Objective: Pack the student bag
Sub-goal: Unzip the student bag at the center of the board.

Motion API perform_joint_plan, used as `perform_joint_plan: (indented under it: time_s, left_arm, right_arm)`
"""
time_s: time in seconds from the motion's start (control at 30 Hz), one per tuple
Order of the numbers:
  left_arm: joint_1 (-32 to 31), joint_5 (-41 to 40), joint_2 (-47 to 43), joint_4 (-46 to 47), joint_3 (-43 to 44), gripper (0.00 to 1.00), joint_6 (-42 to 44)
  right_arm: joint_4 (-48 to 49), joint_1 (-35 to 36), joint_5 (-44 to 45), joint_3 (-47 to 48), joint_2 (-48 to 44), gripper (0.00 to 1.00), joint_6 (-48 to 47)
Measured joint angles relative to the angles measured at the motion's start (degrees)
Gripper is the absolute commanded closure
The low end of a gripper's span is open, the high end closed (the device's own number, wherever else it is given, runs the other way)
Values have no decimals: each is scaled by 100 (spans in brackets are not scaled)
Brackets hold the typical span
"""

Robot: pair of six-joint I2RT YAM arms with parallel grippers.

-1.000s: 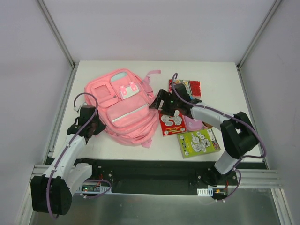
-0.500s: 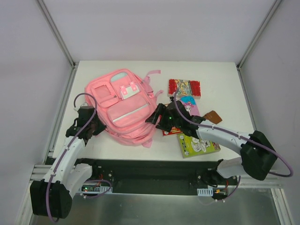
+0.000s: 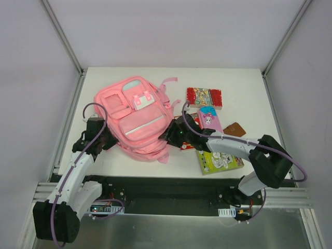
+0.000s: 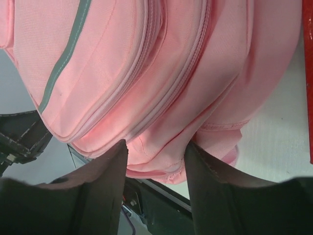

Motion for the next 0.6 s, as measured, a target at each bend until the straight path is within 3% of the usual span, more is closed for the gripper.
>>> perform_joint_plan:
  time_s: [0.1, 0.23, 0.6]
  left_arm:
    - [0, 28, -11, -9, 4, 100, 20]
    - [0, 66, -59, -28, 7, 100, 52]
    - [0, 96, -214, -74, 26, 100, 186]
  right_arm:
    - [4, 0, 35, 74, 122, 82, -48]
    - [24, 0, 61, 116, 190, 96, -55]
    - [-125, 26, 164, 328, 125, 99, -494]
